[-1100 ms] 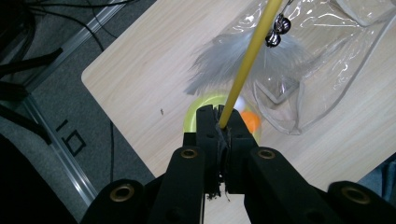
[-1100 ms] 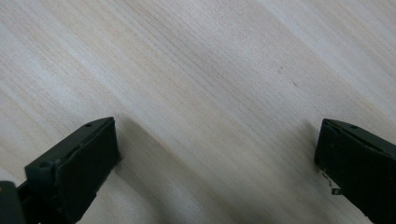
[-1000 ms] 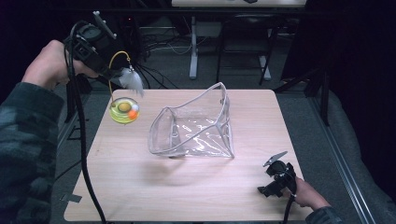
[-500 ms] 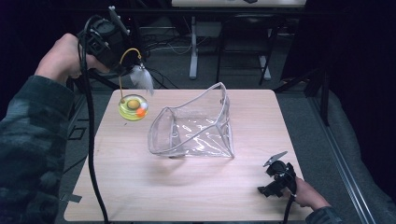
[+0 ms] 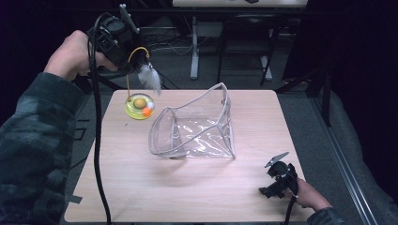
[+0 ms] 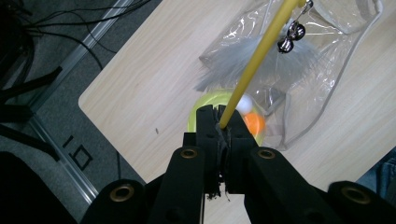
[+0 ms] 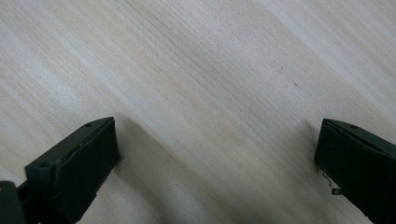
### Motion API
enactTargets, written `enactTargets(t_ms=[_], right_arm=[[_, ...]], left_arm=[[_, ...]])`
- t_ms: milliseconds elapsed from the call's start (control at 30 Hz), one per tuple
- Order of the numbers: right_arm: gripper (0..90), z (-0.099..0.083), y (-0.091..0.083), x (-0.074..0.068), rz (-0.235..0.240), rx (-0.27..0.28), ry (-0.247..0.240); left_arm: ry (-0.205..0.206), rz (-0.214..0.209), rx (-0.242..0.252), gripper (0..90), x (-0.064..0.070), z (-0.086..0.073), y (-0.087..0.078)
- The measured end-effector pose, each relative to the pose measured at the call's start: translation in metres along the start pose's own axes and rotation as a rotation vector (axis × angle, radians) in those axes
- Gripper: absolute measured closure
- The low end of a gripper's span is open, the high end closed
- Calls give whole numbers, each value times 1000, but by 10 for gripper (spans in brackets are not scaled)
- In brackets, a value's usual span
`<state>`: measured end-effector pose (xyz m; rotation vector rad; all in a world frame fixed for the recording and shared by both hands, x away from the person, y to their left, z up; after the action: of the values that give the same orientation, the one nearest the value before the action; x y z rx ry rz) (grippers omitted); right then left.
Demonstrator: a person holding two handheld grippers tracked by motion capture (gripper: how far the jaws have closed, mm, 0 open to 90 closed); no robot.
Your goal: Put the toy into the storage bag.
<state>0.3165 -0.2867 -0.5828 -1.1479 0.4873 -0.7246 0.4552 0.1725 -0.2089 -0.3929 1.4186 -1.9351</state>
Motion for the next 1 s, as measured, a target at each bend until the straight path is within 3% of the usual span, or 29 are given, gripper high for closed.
enactTargets(t_ms=[467,1000], right_arm=[[0,0,0,0,1,1,-1],[0,0,0,0,1,2,-1]], left_arm=[[45,-7,-4,878,13,17,-1],[111,-48,-16,878,38,38,16]])
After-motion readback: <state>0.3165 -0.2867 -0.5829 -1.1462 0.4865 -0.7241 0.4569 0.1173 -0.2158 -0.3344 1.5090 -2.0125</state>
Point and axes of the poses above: each handheld gripper's, and its own axes: y roughly forward along the jaws, z roughly out of its top, x roughly to its right, the point moved 2 cm from there along y, roughly forward along the jaws, and after that the axes turned 2 degrees about -y, right-handed, at the moved point
